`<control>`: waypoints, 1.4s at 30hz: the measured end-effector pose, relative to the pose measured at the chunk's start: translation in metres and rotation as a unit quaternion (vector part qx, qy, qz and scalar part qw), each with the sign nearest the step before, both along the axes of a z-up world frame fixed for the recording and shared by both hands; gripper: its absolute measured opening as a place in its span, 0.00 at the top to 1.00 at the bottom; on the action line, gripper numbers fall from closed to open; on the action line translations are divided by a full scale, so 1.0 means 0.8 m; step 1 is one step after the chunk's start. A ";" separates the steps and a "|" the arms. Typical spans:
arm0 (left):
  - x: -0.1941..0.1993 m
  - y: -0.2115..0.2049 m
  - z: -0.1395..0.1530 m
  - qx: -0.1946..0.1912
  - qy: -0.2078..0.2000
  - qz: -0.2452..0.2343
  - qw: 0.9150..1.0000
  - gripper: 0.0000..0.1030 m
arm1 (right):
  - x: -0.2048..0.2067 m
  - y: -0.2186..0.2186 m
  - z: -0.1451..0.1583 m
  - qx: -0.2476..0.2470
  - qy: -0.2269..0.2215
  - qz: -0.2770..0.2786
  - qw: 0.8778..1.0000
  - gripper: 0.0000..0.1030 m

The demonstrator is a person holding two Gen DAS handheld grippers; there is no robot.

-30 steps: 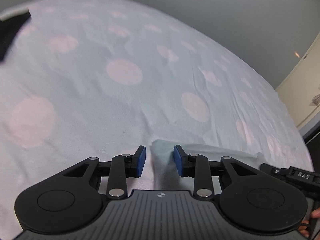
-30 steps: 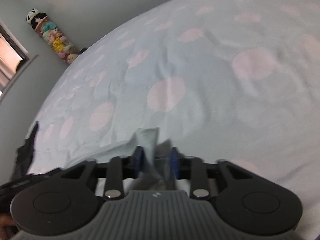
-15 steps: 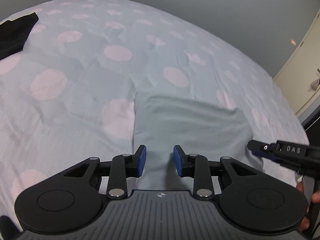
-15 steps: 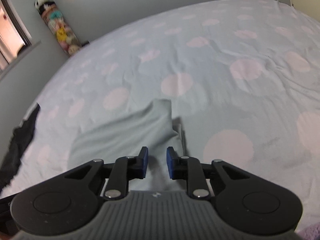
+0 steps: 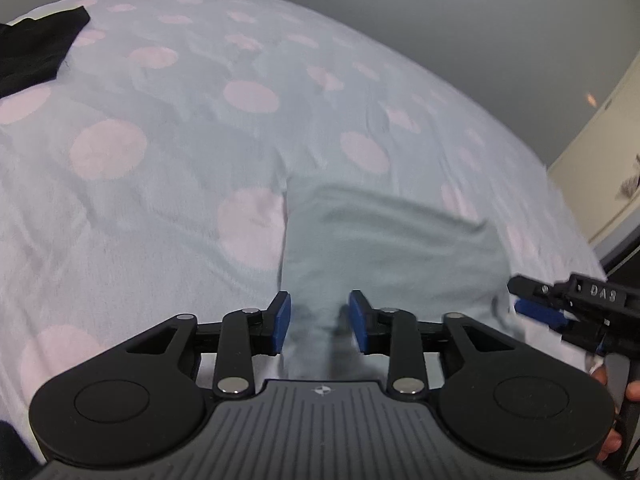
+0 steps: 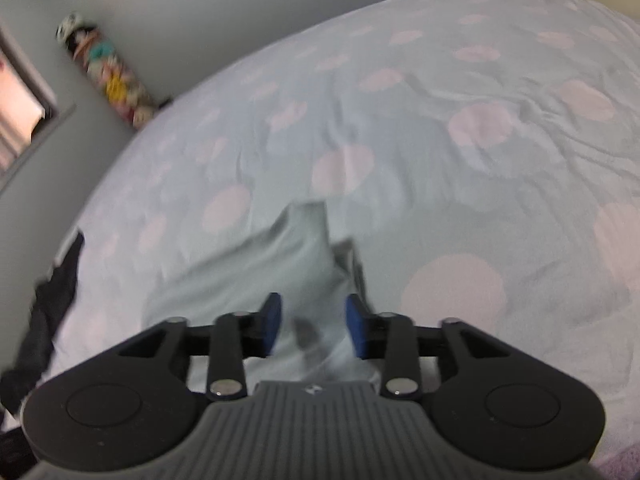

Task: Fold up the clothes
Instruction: 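Pinch the folded grey shirt edge with the right gripper and the left gripper, then lift the folded grey shirt with both grippers off the bed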

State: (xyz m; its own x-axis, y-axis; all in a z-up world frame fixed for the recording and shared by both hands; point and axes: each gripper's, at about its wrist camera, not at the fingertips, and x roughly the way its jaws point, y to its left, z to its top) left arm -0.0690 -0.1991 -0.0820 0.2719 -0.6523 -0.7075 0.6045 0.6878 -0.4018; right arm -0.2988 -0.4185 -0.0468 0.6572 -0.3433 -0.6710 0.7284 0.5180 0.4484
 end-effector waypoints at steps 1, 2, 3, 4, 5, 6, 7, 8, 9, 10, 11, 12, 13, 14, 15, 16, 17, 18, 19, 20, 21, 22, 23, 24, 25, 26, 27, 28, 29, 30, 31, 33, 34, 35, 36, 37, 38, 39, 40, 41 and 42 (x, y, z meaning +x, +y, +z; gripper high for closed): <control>0.004 0.001 0.001 -0.007 0.001 0.006 1.000 0.49 | -0.003 -0.004 0.000 0.005 -0.005 -0.009 1.000 0.55; 0.009 0.002 0.002 -0.014 0.002 0.012 1.000 0.49 | -0.004 -0.009 -0.002 0.013 -0.005 -0.015 1.000 0.51; 0.014 0.003 0.001 -0.018 0.008 0.014 1.000 0.49 | -0.005 -0.015 -0.004 0.022 -0.004 -0.021 1.000 0.47; 0.020 0.003 -0.001 -0.021 0.015 0.014 1.000 0.48 | -0.004 -0.019 -0.006 0.030 -0.004 -0.022 0.999 0.45; 0.025 0.004 -0.002 -0.024 0.022 0.014 0.999 0.47 | -0.004 -0.024 -0.009 0.039 -0.004 -0.023 0.999 0.41; 0.030 0.004 -0.005 -0.027 0.031 0.013 0.999 0.47 | -0.003 -0.029 -0.011 0.050 -0.003 -0.016 0.999 0.37; 0.034 0.005 -0.008 -0.030 0.040 0.011 0.999 0.47 | 0.000 -0.032 -0.012 0.059 0.005 -0.003 0.998 0.36; 0.037 0.006 -0.012 -0.033 0.049 0.010 0.998 0.47 | 0.004 -0.035 -0.014 0.067 0.014 0.009 0.998 0.34; 0.040 0.007 -0.014 -0.036 0.055 0.008 0.998 0.47 | 0.009 -0.037 -0.015 0.068 0.028 0.023 0.997 0.32; 0.042 0.006 -0.017 -0.037 0.060 0.003 0.998 0.47 | 0.014 -0.038 -0.017 0.069 0.042 0.038 0.996 0.31; 0.043 0.005 -0.020 -0.038 0.064 -0.003 0.997 0.47 | 0.019 -0.040 -0.018 0.070 0.056 0.052 0.995 0.30; 0.045 0.004 -0.024 -0.035 0.069 -0.008 0.997 0.47 | 0.024 -0.042 -0.020 0.071 0.070 0.066 0.993 0.27; 0.045 0.003 -0.028 -0.033 0.073 -0.010 0.997 0.47 | 0.030 -0.044 -0.023 0.074 0.086 0.079 0.990 0.27; 0.046 0.003 -0.031 -0.033 0.075 -0.011 0.997 0.47 | 0.032 -0.046 -0.028 0.079 0.094 0.087 0.989 0.25; 0.046 0.003 -0.034 -0.033 0.078 -0.011 0.996 0.47 | 0.033 -0.049 -0.032 0.087 0.089 0.088 0.988 0.22; 0.046 0.003 -0.037 -0.034 0.080 -0.012 0.996 0.47 | 0.034 -0.051 -0.035 0.095 0.084 0.089 0.988 0.20; 0.047 0.004 -0.040 -0.037 0.085 -0.010 0.996 0.47 | 0.034 -0.053 -0.038 0.102 0.079 0.088 0.988 0.19; 0.049 0.004 -0.041 -0.040 0.089 -0.010 0.995 0.47 | 0.034 -0.054 -0.040 0.105 0.078 0.087 0.988 0.19; 0.050 0.005 -0.043 -0.043 0.091 -0.009 0.995 0.47 | 0.035 -0.053 -0.041 0.104 0.076 0.088 0.988 0.19; 0.051 0.005 -0.044 -0.045 0.094 -0.009 0.994 0.47 | 0.036 -0.052 -0.041 0.100 0.076 0.090 0.988 0.19; 0.052 0.006 -0.045 -0.048 0.096 -0.009 0.994 0.47 | 0.038 -0.049 -0.041 0.096 0.075 0.093 0.988 0.20; 0.053 0.006 -0.046 -0.050 0.097 -0.009 0.994 0.47 | 0.040 -0.047 -0.041 0.093 0.074 0.097 0.988 0.20; 0.054 0.006 -0.047 -0.052 0.099 -0.009 0.994 0.48 | 0.041 -0.046 -0.041 0.092 0.072 0.100 0.988 0.24; 0.054 0.007 -0.048 -0.054 0.100 -0.009 0.994 0.48 | 0.042 -0.045 -0.042 0.095 0.066 0.102 0.988 0.28; 0.054 0.008 -0.048 -0.056 0.101 -0.010 0.993 0.48 | 0.042 -0.047 -0.042 0.100 0.059 0.103 0.988 0.30; 0.055 0.010 -0.048 -0.057 0.101 -0.011 0.993 0.48 | 0.041 -0.049 -0.042 0.106 0.052 0.104 0.988 0.35; 0.055 0.011 -0.048 -0.059 0.103 -0.011 0.993 0.49 | 0.041 -0.050 -0.044 0.114 0.043 0.106 0.987 0.38; 0.057 0.012 -0.049 -0.062 0.107 -0.010 0.992 0.49 | 0.042 -0.050 -0.044 0.118 0.039 0.109 0.986 0.39; 0.058 0.014 -0.050 -0.066 0.112 -0.008 0.992 0.49 | 0.043 -0.050 -0.045 0.122 0.035 0.112 0.986 0.41; 0.060 0.015 -0.051 -0.069 0.117 -0.007 0.991 0.50 | 0.045 -0.049 -0.045 0.124 0.034 0.114 0.985 0.41; 0.062 0.017 -0.052 -0.072 0.122 -0.006 0.990 0.51 | 0.046 -0.048 -0.046 0.126 0.032 0.116 0.985 0.41; 0.066 0.019 -0.054 -0.077 0.131 -0.003 0.988 0.54 | 0.046 -0.049 -0.047 0.130 0.029 0.114 0.984 0.42; 0.067 0.020 -0.055 -0.079 0.134 -0.003 0.988 0.55 | 0.045 -0.050 -0.048 0.133 0.026 0.113 0.984 0.42; 0.069 0.020 -0.056 -0.081 0.137 -0.003 0.987 0.56 | 0.045 -0.052 -0.049 0.136 0.023 0.111 0.984 0.42; 0.070 0.021 -0.057 -0.083 0.140 -0.002 0.987 0.57 | 0.044 -0.053 -0.049 0.140 0.021 0.110 0.984 0.43; 0.071 0.021 -0.058 -0.085 0.143 -0.002 0.986 0.59 | 0.044 -0.053 -0.050 0.142 0.019 0.110 0.984 0.43; 0.072 0.022 -0.059 -0.087 0.146 -0.002 0.985 0.59 | 0.045 -0.053 -0.051 0.144 0.017 0.110 0.983 0.44; 0.074 0.022 -0.060 -0.090 0.150 -0.002 0.985 0.59 | 0.045 -0.053 -0.052 0.146 0.014 0.111 0.983 0.45; 0.075 0.023 -0.061 -0.093 0.153 -0.001 0.984 0.60 | 0.043 -0.054 -0.053 0.151 0.011 0.110 0.982 0.45; 0.076 0.024 -0.061 -0.097 0.158 -0.001 0.983 0.61 | 0.042 -0.056 -0.054 0.155 0.007 0.109 0.982 0.45; 0.076 0.024 -0.062 -0.101 0.162 -0.002 0.982 0.61 | 0.040 -0.057 -0.055 0.161 0.002 0.107 0.981 0.45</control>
